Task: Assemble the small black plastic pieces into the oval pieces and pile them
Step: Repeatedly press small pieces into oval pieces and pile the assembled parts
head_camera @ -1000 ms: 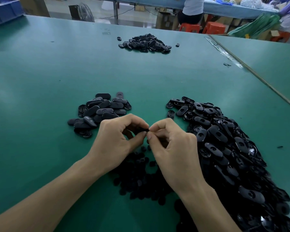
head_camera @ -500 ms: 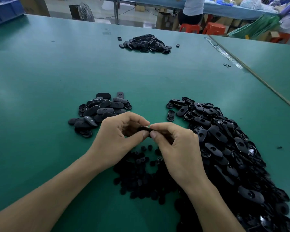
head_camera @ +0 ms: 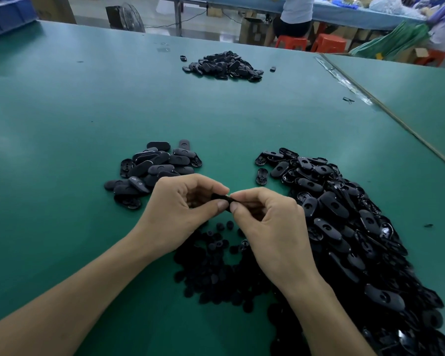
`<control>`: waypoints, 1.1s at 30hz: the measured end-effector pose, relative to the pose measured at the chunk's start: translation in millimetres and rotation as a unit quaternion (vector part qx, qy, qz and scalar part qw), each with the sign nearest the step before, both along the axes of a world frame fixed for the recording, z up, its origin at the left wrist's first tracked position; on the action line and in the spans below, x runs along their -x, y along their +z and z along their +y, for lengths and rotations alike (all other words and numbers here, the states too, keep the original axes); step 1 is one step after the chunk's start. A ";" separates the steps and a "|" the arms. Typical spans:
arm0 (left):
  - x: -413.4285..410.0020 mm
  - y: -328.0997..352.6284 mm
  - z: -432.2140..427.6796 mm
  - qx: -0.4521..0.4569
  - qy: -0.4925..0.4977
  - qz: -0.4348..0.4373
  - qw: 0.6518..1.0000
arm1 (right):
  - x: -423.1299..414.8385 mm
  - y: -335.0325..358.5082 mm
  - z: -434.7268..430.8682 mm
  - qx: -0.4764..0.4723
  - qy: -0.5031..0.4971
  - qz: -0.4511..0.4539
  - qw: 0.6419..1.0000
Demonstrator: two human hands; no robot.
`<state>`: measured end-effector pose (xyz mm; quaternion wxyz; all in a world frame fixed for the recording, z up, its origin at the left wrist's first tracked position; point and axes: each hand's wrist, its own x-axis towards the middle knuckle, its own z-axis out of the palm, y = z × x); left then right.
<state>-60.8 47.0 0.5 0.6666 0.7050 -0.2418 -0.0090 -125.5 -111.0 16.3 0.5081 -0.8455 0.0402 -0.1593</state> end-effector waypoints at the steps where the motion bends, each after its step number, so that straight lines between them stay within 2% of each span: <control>1: -0.2 -0.6 0.0 0.000 0.000 0.000 1.000 | 0.3 0.4 0.6 0.004 -0.002 0.001 1.000; 24: 0.7 -1.8 1.5 0.016 0.003 -0.004 1.000 | 1.5 2.7 3.9 -0.017 -0.012 0.003 1.000; 30: 2.5 -0.2 -0.3 -0.004 0.042 -0.037 0.998 | 2.8 6.7 7.6 0.007 -0.004 0.002 1.000; 33: 4.6 0.4 -1.4 -0.004 0.075 -0.071 0.995 | 3.1 13.7 8.4 0.057 -0.011 -0.003 0.998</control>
